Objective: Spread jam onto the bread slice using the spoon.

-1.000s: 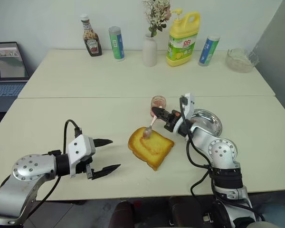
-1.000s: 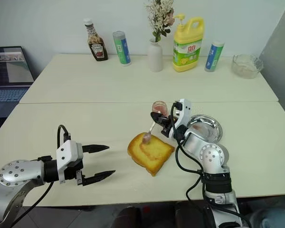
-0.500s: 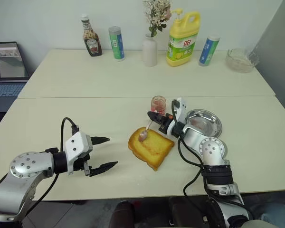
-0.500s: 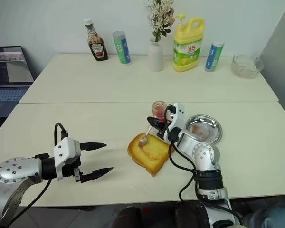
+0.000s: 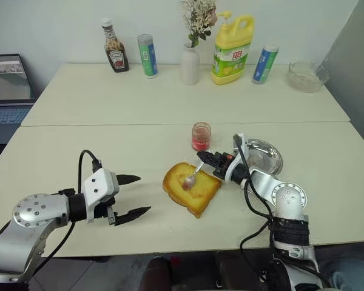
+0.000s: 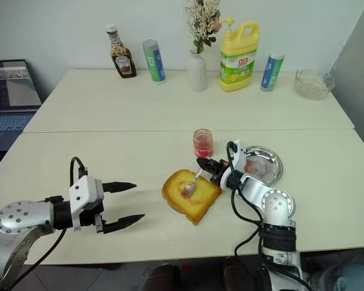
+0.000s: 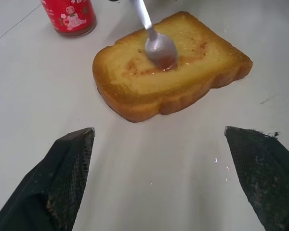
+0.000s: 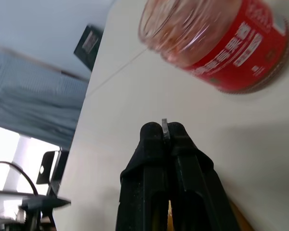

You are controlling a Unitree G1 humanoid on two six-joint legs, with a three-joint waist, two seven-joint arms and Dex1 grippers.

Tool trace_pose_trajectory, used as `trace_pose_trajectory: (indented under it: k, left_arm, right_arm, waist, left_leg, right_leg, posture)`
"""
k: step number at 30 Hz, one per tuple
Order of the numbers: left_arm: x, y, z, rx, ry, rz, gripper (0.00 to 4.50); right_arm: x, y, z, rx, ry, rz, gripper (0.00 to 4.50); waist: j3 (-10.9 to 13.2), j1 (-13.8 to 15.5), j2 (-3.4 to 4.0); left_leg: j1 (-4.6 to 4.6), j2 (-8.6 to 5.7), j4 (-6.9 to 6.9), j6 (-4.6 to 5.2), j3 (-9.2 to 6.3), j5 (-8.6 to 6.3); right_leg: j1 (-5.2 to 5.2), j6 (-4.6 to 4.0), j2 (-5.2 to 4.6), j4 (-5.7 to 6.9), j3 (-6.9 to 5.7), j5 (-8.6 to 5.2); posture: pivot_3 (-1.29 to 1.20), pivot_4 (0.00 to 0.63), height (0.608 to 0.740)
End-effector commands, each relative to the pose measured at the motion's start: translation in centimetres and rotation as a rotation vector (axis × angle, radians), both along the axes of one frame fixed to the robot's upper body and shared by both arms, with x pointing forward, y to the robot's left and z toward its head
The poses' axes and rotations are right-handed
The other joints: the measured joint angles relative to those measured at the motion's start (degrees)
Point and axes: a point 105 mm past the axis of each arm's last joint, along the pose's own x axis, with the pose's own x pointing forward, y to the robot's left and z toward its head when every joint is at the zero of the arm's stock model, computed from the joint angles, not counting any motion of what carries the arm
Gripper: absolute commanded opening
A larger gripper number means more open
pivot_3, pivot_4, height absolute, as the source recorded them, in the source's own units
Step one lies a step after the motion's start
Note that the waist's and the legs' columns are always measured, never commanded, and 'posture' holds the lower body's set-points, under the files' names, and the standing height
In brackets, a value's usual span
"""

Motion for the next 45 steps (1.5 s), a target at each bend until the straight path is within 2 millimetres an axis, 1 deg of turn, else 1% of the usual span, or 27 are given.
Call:
trace_pose_trajectory:
  k: [1,3,5,8,14,16,19,23,27,30,32,35,37,38,39,40,41,42,45]
  left_arm:
    - [-0.3,-0.5,0.6,0.013,-0.020,-0.036,4.50]
    - [-0.3,-0.5,0.6,0.014,-0.019,-0.038,4.50]
    - [-0.4,-0.6,0.5,0.012,-0.019,-0.043,4.50]
    - [-0.5,-0.7,0.5,0.010,-0.018,-0.047,4.50]
    - [-0.5,-0.9,0.5,0.003,-0.018,-0.051,4.50]
    - [-0.4,-1.1,0.6,0.000,-0.019,-0.055,4.50]
    - [-0.3,-1.3,0.7,-0.004,-0.021,-0.060,4.50]
    - [-0.1,-1.8,1.2,-0.015,-0.026,-0.077,4.50]
    - [-0.3,-3.0,2.3,-0.035,-0.023,-0.138,4.50]
    - [-0.5,-3.8,2.8,-0.042,-0.015,-0.174,4.50]
    - [-0.8,-4.8,3.6,-0.049,-0.007,-0.235,4.50]
    - [-0.6,-6.3,4.8,-0.047,-0.040,-0.306,4.50]
    - [-0.1,-7.1,5.6,-0.054,-0.074,-0.321,4.50]
    - [0.3,-7.6,6.0,-0.058,-0.102,-0.321,4.50]
    - [0.7,-8.2,6.6,-0.065,-0.130,-0.322,4.50]
    - [0.9,-8.6,6.9,-0.069,-0.148,-0.323,4.50]
    - [1.2,-9.1,7.2,-0.079,-0.164,-0.328,4.50]
    - [1.3,-9.3,7.4,-0.085,-0.170,-0.332,4.50]
    - [1.5,-10.2,7.1,-0.086,-0.158,-0.360,4.50]
  right_arm:
    - [0.4,1.0,0.7,0.029,-0.005,-0.007,0.03]
    - [0.3,1.5,0.2,0.032,0.019,0.000,0.03]
    - [-0.3,1.8,-0.3,0.027,0.033,0.034,0.03]
    - [-1.3,1.6,-0.4,0.020,0.032,0.082,0.03]
    - [-3.0,-0.3,-1.0,-0.026,0.031,0.123,0.03]
    - [-3.2,-1.6,-0.9,-0.052,0.014,0.111,0.03]
    - [-3.1,-2.7,0.1,-0.052,-0.026,0.084,0.03]
    - [-2.7,-3.4,2.8,-0.016,-0.122,0.055,0.03]
    - [-3.5,-4.2,5.1,-0.008,-0.236,0.066,0.03]
    - [-3.8,-4.5,5.6,-0.003,-0.270,0.069,0.03]
    - [-4.2,-4.6,5.7,-0.042,-0.308,0.088,0.03]
    - [-4.5,-5.3,6.5,-0.021,-0.357,0.056,0.03]
    - [-4.3,-6.4,6.9,-0.028,-0.383,0.002,0.03]
    - [-4.1,-7.3,6.9,-0.045,-0.387,-0.032,0.03]
    - [-3.9,-8.6,6.9,-0.064,-0.385,-0.079,0.03]
    - [-3.8,-9.5,6.8,-0.076,-0.383,-0.108,0.03]
    - [-3.6,-11.1,7.0,-0.080,-0.383,-0.165,0.03]
    - [-3.5,-12.1,7.1,-0.080,-0.384,-0.201,0.03]
    - [-3.0,-15.9,7.1,-0.124,-0.375,-0.346,0.03]
  waist:
    - [0.0,0.0,0.00]
    - [0.0,0.0,0.00]
    - [0.0,0.0,0.00]
    - [0.0,0.0,0.00]
    - [0.0,0.1,-0.01]
    - [0.0,0.1,-0.01]
    - [0.0,0.0,-0.01]
    - [0.0,0.0,-0.01]
    - [0.0,0.1,-0.02]
    - [0.0,0.1,-0.02]
    - [0.0,0.1,-0.01]
    - [0.0,0.3,-0.02]
    - [0.0,0.3,-0.02]
    - [0.0,0.3,-0.02]
    - [0.0,0.3,-0.02]
    - [0.0,0.4,-0.03]
    - [0.0,0.6,-0.02]
    - [0.0,0.6,-0.02]
    - [0.0,0.6,-0.03]
  left_leg:
    - [0.00,0.00,-0.01,0.00,0.00,0.00]
    - [-0.01,0.00,-0.03,0.00,0.00,0.00]
    - [-0.03,0.00,-0.03,0.00,0.00,0.00]
    - [-0.03,-0.01,-0.03,0.00,0.00,0.00]
    - [-0.03,-0.02,-0.03,0.00,0.00,0.00]
    - [-0.03,-0.02,-0.02,0.00,0.00,0.00]
    - [-0.02,-0.03,-0.01,0.00,0.00,0.00]
    - [-0.02,-0.02,-0.01,0.00,-0.02,0.00]
    - [-0.04,-0.02,-0.01,0.00,-0.01,0.00]
    - [-0.06,-0.02,-0.01,0.00,-0.02,0.00]
    - [-0.06,-0.02,-0.01,0.00,-0.03,0.00]
    - [-0.08,-0.04,0.01,0.00,-0.05,0.00]
    - [-0.08,-0.05,0.04,0.00,-0.05,0.00]
    - [-0.09,-0.07,0.05,0.00,-0.05,0.00]
    - [-0.08,-0.08,0.06,0.00,-0.04,0.00]
    - [-0.09,-0.09,0.06,0.00,-0.03,0.00]
    - [-0.11,-0.11,0.07,0.00,-0.06,0.00]
    - [-0.14,-0.12,0.08,0.00,-0.07,0.00]
    - [-0.15,-0.14,0.08,0.00,-0.06,0.00]
  right_leg:
    - [0.00,0.00,0.00,-0.02,0.00,0.00]
    - [0.00,0.00,0.00,-0.05,-0.01,0.00]
    - [-0.01,0.00,-0.01,-0.05,0.00,0.00]
    - [-0.01,0.00,-0.02,-0.05,0.00,0.00]
    - [0.00,0.00,-0.03,-0.06,-0.01,0.00]
    - [0.00,0.00,-0.03,-0.05,-0.01,0.00]
    - [0.01,0.00,-0.03,-0.05,0.00,0.00]
    - [0.01,0.01,-0.01,-0.04,0.00,0.00]
    - [0.00,0.01,-0.01,-0.06,0.00,0.00]
    - [0.01,0.02,-0.01,-0.08,-0.01,-0.01]
    - [0.00,0.02,0.00,-0.07,-0.01,-0.01]
    - [0.01,0.02,0.00,-0.08,-0.03,-0.01]
    - [0.02,0.04,0.01,-0.07,-0.01,-0.01]
    - [0.02,0.05,0.00,-0.07,0.00,0.00]
    - [0.04,0.06,0.00,-0.08,0.00,0.01]
    - [0.05,0.06,-0.01,-0.09,0.01,0.01]
    - [0.05,0.07,-0.01,-0.10,-0.01,0.01]
    - [0.05,0.08,-0.02,-0.13,-0.01,0.02]
    - [0.04,0.09,-0.03,-0.13,0.01,0.03]
  posture:
    - [0.00,0.150,0.740]
    - [0.00,0.150,0.740]
    - [0.00,0.150,0.740]
    - [0.00,0.150,0.740]
    - [0.00,0.150,0.740]
    - [0.00,0.150,0.740]
    - [0.00,0.150,0.740]
    - [0.00,0.150,0.740]
    - [0.00,0.150,0.740]
    - [0.00,0.150,0.740]
    - [0.00,0.150,0.740]
    - [0.00,0.150,0.740]
    - [0.00,0.150,0.740]
    - [0.00,0.150,0.740]
    - [0.00,0.150,0.740]
    - [0.00,0.150,0.740]
    - [0.00,0.150,0.740]
    - [0.00,0.150,0.740]
    - [0.00,0.150,0.740]
